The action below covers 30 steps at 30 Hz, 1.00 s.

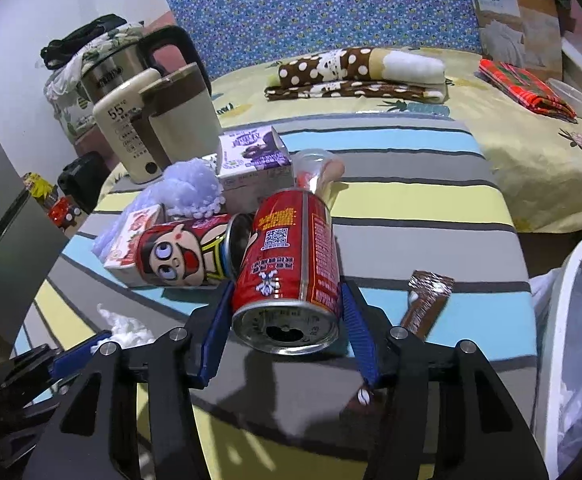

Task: Collect trash
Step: 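Grasp the crumpled tissue with the left gripper while the right gripper grasps the red can, then carry tissue and red can over the bin and release both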

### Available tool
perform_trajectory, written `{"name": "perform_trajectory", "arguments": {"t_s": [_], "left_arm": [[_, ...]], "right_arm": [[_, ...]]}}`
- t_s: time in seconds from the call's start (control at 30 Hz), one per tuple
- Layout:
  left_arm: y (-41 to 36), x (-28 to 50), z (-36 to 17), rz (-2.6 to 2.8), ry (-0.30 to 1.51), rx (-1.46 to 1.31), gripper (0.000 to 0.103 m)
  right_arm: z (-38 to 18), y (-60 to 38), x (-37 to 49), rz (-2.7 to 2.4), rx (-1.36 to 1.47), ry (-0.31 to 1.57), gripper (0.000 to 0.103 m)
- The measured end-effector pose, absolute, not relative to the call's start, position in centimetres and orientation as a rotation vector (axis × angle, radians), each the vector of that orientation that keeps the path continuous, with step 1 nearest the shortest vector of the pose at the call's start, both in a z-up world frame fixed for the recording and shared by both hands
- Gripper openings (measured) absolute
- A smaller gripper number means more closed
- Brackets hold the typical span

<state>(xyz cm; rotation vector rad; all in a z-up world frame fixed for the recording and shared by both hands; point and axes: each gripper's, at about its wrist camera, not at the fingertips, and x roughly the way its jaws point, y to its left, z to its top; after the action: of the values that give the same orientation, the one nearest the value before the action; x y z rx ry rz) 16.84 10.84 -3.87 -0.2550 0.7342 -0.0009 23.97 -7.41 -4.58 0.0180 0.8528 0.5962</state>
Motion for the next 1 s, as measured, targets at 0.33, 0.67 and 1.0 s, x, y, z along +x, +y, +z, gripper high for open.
{"name": "perform_trajectory", "arguments": {"t_s": [0.33, 0.67, 1.0], "left_arm": [[9.6, 15.2, -3.1, -0.005, 0.737, -0.24, 0.024], [7.1, 13.2, -1.7, -0.03, 0.726, -0.208, 0.024], [3.5, 13.1, -0.9, -0.106, 0.724, -0.174, 0.024]], "right_arm": [[-3.0, -9.6, 20.9, 0.629, 0.04, 0.808, 0.055], [-1.7, -11.3, 18.4, 0.635, 0.053, 0.756, 0.054], [-1.5, -14.6, 17.2, 0.579, 0.087, 0.74, 0.054]]}}
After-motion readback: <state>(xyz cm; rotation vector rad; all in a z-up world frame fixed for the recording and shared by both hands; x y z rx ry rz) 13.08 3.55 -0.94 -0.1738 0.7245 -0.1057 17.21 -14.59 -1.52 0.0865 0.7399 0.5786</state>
